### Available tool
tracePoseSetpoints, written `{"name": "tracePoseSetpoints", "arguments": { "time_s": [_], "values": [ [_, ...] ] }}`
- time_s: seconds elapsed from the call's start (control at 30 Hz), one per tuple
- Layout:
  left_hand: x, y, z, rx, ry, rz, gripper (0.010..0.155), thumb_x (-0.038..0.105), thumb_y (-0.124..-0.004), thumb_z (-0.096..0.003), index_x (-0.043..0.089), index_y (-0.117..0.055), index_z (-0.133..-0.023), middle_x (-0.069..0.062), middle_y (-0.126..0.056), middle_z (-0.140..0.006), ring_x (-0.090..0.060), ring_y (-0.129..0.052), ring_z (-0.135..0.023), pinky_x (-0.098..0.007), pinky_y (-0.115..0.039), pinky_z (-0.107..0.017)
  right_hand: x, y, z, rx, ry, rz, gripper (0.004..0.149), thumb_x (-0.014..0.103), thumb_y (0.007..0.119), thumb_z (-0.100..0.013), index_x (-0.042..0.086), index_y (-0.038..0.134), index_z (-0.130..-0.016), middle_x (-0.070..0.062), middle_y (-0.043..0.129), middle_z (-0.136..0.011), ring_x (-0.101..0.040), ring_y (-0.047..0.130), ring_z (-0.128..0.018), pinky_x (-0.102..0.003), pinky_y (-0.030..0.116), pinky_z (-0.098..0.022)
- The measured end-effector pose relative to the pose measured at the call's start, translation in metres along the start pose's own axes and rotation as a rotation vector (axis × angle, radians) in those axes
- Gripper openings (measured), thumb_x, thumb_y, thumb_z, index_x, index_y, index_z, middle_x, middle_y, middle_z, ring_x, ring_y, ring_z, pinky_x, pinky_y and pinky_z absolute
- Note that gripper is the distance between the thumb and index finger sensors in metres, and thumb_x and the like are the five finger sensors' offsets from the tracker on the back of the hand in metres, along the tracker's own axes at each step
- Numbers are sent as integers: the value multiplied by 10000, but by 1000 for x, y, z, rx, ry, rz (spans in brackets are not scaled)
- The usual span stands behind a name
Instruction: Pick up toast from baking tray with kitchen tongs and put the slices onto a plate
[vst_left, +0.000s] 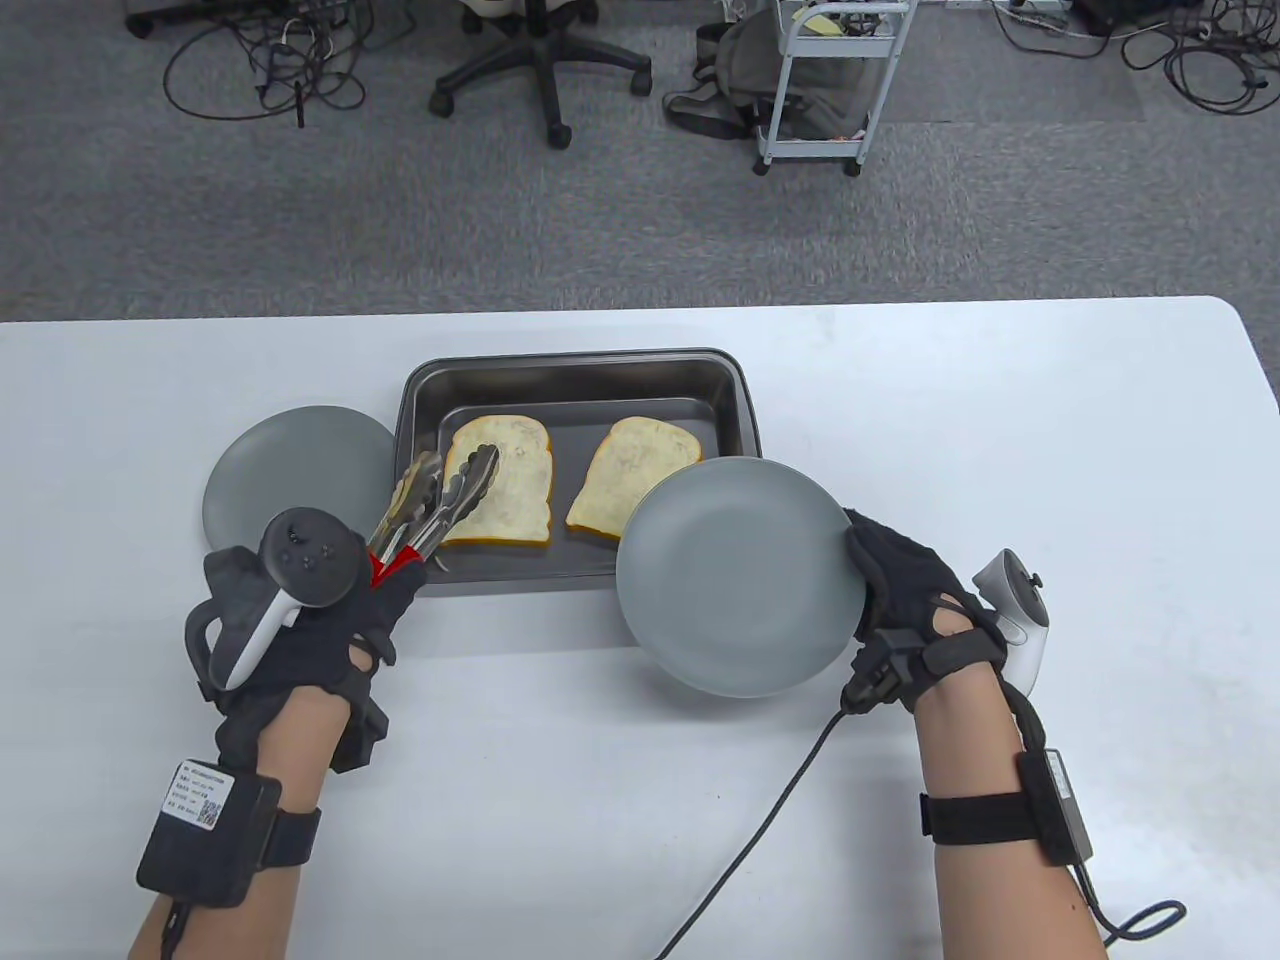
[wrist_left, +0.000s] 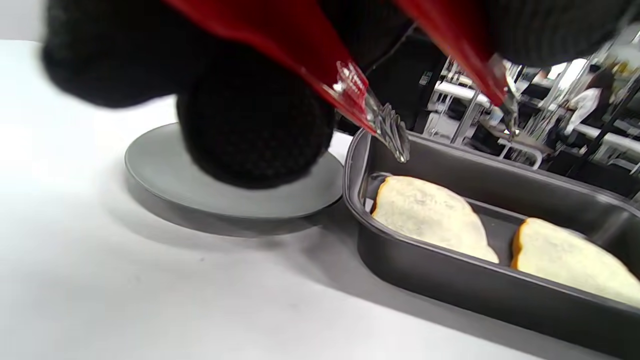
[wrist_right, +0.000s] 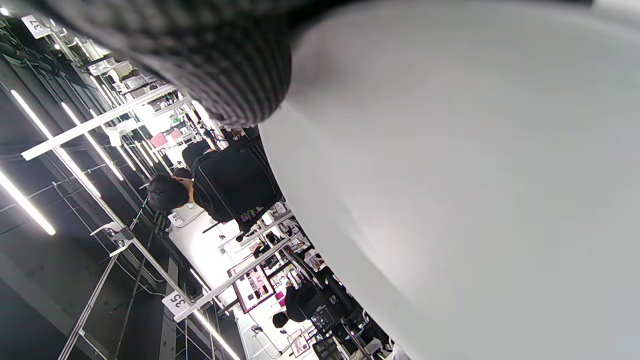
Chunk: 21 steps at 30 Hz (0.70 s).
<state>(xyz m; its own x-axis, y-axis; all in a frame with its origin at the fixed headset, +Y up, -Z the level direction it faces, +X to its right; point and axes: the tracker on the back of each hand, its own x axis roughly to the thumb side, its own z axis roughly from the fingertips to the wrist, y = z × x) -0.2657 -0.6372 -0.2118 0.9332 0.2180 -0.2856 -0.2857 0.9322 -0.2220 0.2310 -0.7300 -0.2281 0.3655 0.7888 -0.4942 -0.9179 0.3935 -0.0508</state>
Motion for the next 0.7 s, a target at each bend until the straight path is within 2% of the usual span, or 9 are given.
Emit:
{"name": "tracePoseSetpoints", "arguments": {
  "time_s": [0.17, 0.43, 0.7],
  "values": [
    [16, 1, -16, -35, 49, -95, 825, 646, -755, -389, 77, -751, -987, -218, -994, -779, -358, -1072, -325, -406, -914, -225, 4, -2, 0, 15, -5, -8, 540, 360, 840, -436, 114, 813, -916, -235, 942, -839, -438, 1080, -595, -548, 961, -413],
    [38, -13, -35, 2, 93, -253, 831, 644, -760, -380, 82, -734, -992, -214, -976, -800, -370, -1063, -356, -421, -907, -250, 6, -4, 0, 19, -5, -15, 539, 360, 841, -436, 112, 816, -914, -234, 946, -836, -438, 1082, -590, -546, 963, -409],
    [41, -20, -50, -74, 133, -206, 810, 636, -758, -382, 89, -750, -980, -204, -983, -778, -368, -1066, -329, -416, -909, -225, 7, -6, -1, 16, -11, -7, 538, 361, 841, -436, 112, 818, -913, -233, 948, -834, -434, 1084, -586, -545, 965, -405]
  ]
}}
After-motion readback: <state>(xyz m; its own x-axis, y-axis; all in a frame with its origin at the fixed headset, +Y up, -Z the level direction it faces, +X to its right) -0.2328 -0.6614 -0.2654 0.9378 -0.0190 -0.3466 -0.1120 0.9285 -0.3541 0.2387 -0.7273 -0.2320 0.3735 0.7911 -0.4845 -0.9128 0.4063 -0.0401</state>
